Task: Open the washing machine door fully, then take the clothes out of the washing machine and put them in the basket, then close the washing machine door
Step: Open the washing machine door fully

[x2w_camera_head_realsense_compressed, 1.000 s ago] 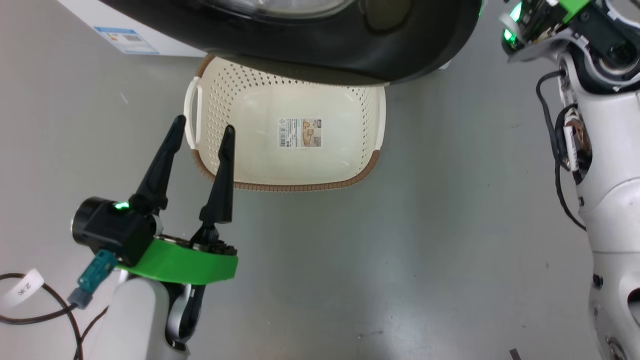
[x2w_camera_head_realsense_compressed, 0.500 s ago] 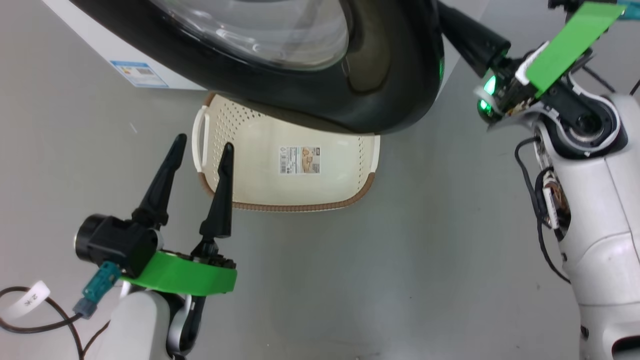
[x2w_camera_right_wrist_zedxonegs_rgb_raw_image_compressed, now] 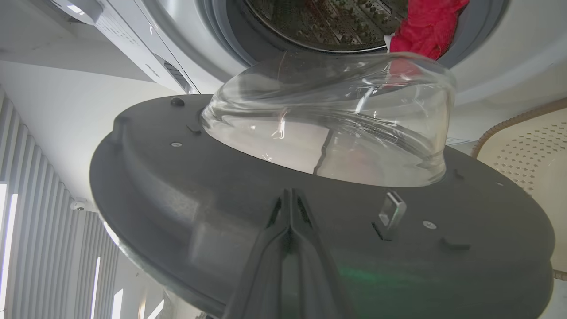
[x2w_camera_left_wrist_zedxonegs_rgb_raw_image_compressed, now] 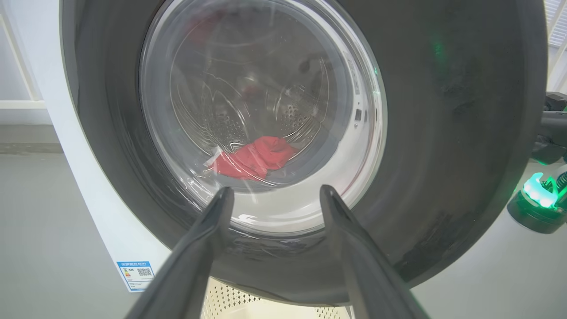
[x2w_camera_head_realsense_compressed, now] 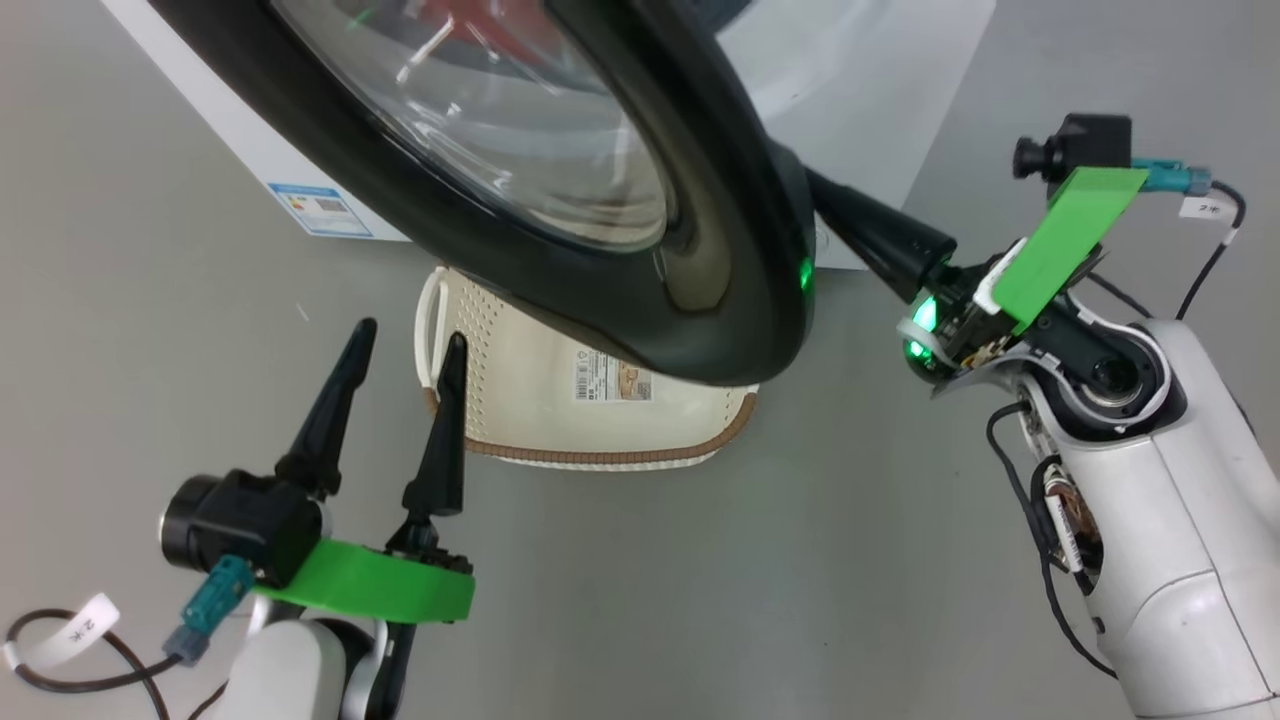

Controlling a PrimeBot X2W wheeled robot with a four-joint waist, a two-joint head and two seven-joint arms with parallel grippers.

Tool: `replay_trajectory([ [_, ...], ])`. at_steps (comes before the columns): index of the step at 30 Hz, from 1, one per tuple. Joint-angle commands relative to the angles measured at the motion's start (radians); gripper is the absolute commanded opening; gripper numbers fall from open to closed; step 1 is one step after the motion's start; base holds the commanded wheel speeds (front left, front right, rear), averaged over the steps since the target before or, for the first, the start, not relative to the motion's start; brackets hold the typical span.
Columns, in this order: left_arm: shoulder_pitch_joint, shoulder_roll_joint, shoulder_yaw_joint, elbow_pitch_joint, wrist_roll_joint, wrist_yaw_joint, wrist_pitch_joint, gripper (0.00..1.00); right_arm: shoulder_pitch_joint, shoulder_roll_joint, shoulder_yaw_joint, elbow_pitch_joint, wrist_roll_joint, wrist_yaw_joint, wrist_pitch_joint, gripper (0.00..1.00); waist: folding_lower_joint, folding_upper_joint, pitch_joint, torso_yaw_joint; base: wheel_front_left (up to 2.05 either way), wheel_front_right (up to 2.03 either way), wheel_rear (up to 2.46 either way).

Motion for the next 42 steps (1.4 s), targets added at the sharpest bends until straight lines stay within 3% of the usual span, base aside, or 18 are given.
replay_trajectory([
  [1,0.01,0.018,0.032,-0.022,-0.003,0.005,-0.008,1.0,0.011,0.02,0.024,-0.035,0.02,0.008,0.007,0.0,0.0,0.0,-0.008,0.006,0.0,0.0,0.0],
  [11,0.021,0.018,0.023,-0.021,-0.022,0.022,-0.008,1.0,0.061,-0.001,0.099,-0.061,0.071,0.008,-0.004,0.0,0.0,0.0,-0.042,0.042,0.0,0.0,0.0],
  [25,0.055,0.018,0.019,-0.032,-0.04,0.044,-0.008,1.0,0.119,-0.083,0.247,-0.128,0.191,0.008,-0.083,0.0,0.0,0.0,-0.075,0.127,0.0,0.0,0.0],
  [42,0.069,0.018,-0.003,-0.036,-0.068,0.065,-0.008,1.0,0.1,-0.302,0.545,-0.313,0.443,0.008,-0.306,0.0,0.0,0.0,-0.096,0.229,0.0,0.0,0.0],
])
